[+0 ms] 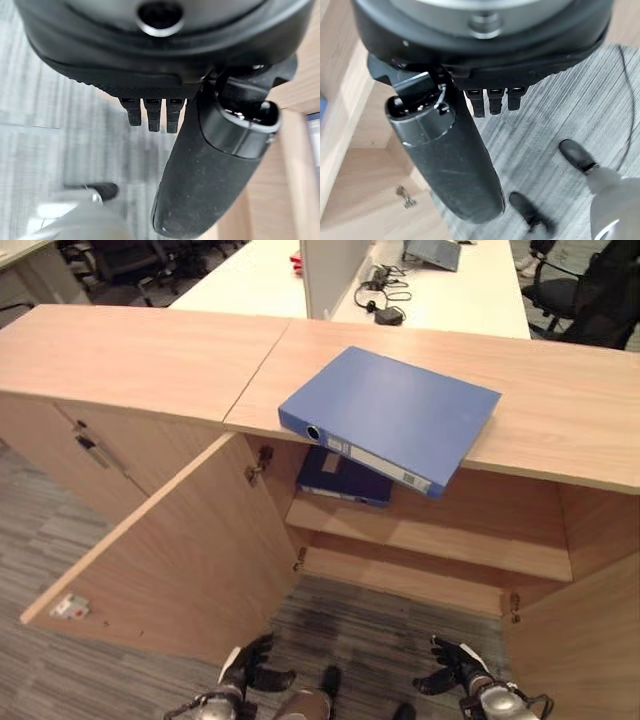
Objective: Put the empty folder in the office cabinet
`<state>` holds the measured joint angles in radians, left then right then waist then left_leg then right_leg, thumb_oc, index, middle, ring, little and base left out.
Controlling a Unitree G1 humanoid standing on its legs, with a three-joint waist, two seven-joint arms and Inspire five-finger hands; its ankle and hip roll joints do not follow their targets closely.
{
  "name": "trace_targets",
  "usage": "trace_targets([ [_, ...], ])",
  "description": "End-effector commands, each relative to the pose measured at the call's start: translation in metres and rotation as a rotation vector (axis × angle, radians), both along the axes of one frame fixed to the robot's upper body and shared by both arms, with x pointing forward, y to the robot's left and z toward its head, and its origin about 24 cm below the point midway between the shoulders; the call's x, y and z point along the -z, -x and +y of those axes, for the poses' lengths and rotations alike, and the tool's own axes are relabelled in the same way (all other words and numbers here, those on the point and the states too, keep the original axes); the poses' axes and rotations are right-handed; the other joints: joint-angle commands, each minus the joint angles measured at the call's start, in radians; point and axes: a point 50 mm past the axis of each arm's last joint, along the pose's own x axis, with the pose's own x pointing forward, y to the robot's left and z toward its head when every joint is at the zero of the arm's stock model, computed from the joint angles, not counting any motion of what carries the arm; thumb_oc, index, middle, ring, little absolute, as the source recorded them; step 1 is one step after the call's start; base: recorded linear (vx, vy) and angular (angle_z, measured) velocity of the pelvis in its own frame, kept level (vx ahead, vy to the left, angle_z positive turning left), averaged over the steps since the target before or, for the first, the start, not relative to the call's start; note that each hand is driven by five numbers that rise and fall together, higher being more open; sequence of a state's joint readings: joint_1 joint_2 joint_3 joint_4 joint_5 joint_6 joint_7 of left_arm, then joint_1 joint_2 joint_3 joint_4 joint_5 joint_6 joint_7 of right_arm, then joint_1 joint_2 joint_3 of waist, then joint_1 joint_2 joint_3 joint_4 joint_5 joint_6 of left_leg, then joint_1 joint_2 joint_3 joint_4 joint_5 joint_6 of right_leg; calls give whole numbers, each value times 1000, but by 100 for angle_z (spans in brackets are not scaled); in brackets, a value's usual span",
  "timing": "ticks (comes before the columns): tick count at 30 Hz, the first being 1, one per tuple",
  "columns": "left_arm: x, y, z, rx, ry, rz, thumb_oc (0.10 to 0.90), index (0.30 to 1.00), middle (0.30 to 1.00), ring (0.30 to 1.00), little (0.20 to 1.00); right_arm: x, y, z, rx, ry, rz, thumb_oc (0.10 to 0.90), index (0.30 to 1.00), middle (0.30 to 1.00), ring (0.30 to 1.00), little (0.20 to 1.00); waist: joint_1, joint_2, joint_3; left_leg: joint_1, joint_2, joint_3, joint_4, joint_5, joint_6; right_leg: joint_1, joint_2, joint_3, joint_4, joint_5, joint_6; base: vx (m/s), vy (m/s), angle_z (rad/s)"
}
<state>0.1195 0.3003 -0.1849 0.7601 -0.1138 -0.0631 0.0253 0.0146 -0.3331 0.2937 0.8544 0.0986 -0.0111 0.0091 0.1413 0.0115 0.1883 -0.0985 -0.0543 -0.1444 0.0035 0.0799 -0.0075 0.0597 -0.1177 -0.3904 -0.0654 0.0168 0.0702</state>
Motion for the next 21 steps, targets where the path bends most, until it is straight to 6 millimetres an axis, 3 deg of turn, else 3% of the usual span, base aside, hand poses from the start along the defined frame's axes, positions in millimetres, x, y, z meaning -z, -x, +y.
trace_targets([
  [1,-28,-32,24,28,-57,-145,800,900,900,900,900,-22,-43,17,-76,-25,-157,800,900,900,900,900,36,-66,9,9,-27,-12,111,-177,4,-40,6,32,103,-76,29,-26,89,-39],
  [3,-29,-29,29,25,-62,-140,800,900,900,900,900,-26,-52,26,-76,-60,-189,800,900,900,900,900,54,-51,17,40,2,30,56,-168,21,-105,-17,-33,234,-72,81,-49,117,-53],
  [5,-28,-28,30,29,-71,-136,800,900,900,900,900,-26,-52,32,-88,-81,-185,800,900,900,900,900,36,-36,27,87,4,26,-1,-147,37,-153,-63,-58,352,-37,140,-7,139,-58],
  [6,-26,-23,33,33,-91,-119,800,900,900,900,900,-25,-49,34,-96,-79,-184,800,900,900,900,900,36,-21,20,139,10,45,-52,-158,50,-150,-152,-122,403,19,180,19,103,-34],
  [7,-26,-23,32,33,-91,-118,800,900,900,900,900,-25,-49,34,-96,-78,-183,800,900,900,900,900,35,-21,23,143,9,44,-55,-157,50,-148,-155,-122,407,16,181,71,11,-20],
  [8,-27,-22,33,22,-87,-123,800,900,900,900,900,-21,-44,34,-93,-82,-164,800,900,900,900,900,55,-12,16,162,21,54,-68,-179,46,-85,-230,-195,383,7,155,0,0,0],
  [9,-27,-22,33,24,-86,-122,800,900,900,900,900,-21,-43,34,-91,-82,-163,800,900,900,900,900,55,-12,24,163,17,56,-64,-170,49,-77,-234,-208,378,16,144,-33,-75,-18],
  [10,-28,-24,32,27,-85,-133,800,900,900,900,900,-19,-40,30,-72,-71,-150,800,900,900,900,900,54,-14,12,147,10,55,-77,-154,53,-62,-257,-180,329,70,142,-76,-32,-16],
  [11,-28,-24,32,27,-85,-133,800,900,900,900,900,-19,-40,30,-71,-71,-150,800,900,900,900,900,55,-14,11,146,11,57,-77,-155,53,-63,-256,-179,328,71,142,-25,-70,-12],
  [15,-29,-27,29,49,-88,-144,800,900,900,900,900,-17,-34,21,-52,-49,-137,800,900,900,900,900,35,-25,-27,134,13,51,-80,-151,38,-53,-232,43,183,89,151,47,-117,-7],
  [21,-24,-23,29,15,-77,-122,800,900,900,900,900,-16,-33,20,-65,-39,-125,800,900,900,900,900,47,-35,-44,126,48,59,-88,-144,9,-11,-213,20,66,69,149,30,-170,-14],
])
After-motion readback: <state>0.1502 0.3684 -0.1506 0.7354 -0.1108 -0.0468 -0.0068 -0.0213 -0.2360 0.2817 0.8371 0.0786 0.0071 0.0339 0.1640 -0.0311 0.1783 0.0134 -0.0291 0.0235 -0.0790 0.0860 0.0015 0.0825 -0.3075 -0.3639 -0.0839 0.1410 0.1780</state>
